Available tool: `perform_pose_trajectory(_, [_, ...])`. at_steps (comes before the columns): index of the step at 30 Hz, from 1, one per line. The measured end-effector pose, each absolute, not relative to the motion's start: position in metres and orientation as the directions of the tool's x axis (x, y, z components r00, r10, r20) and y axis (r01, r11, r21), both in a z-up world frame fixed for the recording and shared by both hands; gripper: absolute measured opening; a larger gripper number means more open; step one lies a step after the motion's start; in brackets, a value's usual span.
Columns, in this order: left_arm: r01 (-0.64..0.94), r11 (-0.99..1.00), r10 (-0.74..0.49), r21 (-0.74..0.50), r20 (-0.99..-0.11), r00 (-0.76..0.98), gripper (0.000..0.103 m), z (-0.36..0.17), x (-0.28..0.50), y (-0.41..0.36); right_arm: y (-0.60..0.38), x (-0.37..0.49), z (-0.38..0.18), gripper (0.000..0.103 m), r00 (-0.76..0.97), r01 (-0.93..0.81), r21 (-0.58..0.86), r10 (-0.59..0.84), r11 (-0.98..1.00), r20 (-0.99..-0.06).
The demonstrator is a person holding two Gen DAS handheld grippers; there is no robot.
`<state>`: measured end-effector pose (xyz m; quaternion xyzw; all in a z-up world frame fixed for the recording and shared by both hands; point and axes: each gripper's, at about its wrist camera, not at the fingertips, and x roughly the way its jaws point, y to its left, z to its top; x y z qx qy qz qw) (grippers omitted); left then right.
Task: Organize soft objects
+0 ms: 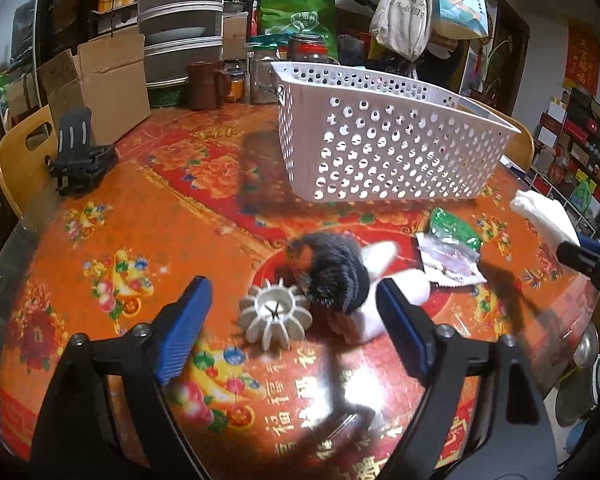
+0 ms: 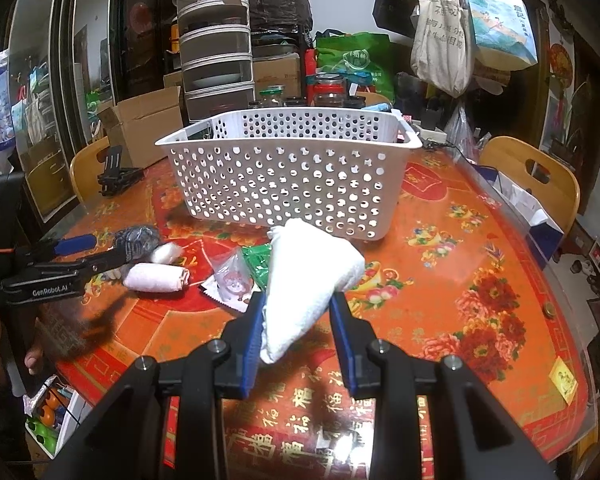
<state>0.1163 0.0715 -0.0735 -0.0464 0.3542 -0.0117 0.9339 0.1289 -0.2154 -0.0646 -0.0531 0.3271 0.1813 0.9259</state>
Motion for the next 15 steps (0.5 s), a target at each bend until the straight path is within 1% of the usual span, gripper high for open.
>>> perform_pose_trajectory(3, [-0.005, 0.995, -0.061, -0.096, -0.669, 0.741, 0.088, -0.072, 0.125, 0.075, -0.215, 0.127, -0.064, 0.032, 0.722, -0.372, 0.019, 0.302, 0.928, -0.623])
perform_pose_trajectory(7, [0.004, 0.991, -0.095, -0.133, -0.686, 0.721, 0.088, -0.074, 0.135, 0.081, -0.217, 0.127, -0.064, 0.032, 0.724, -0.366, 0.021, 0.299, 0.93, -0.622])
perform_pose_trajectory(12, [0.054, 0.993, -0.111, -0.103, -0.701, 0.705, 0.088, -0.078, 0.149, 0.065, -0.219, 0.13, -0.067, 0.032, 0.719, -0.361, 0.029, 0.297, 0.932, -0.629])
perform_pose_trajectory(13, [0.064, 0.993, -0.114, -0.097, -0.707, 0.698, 0.083, -0.079, 0.152, 0.062, -0.219, 0.131, -0.067, 0.032, 0.717, -0.362, 0.031, 0.299, 0.932, -0.63])
perform_pose_trajectory(14, [0.073, 0.993, -0.116, -0.09, -0.715, 0.689, 0.067, -0.081, 0.156, 0.057, -0.219, 0.13, -0.067, 0.032, 0.716, -0.363, 0.031, 0.3, 0.931, -0.63])
perform_pose_trajectory(15, [0.079, 0.993, -0.116, -0.085, -0.729, 0.674, 0.061, -0.084, 0.161, 0.054, -0.219, 0.13, -0.067, 0.032, 0.716, -0.365, 0.032, 0.302, 0.931, -0.629])
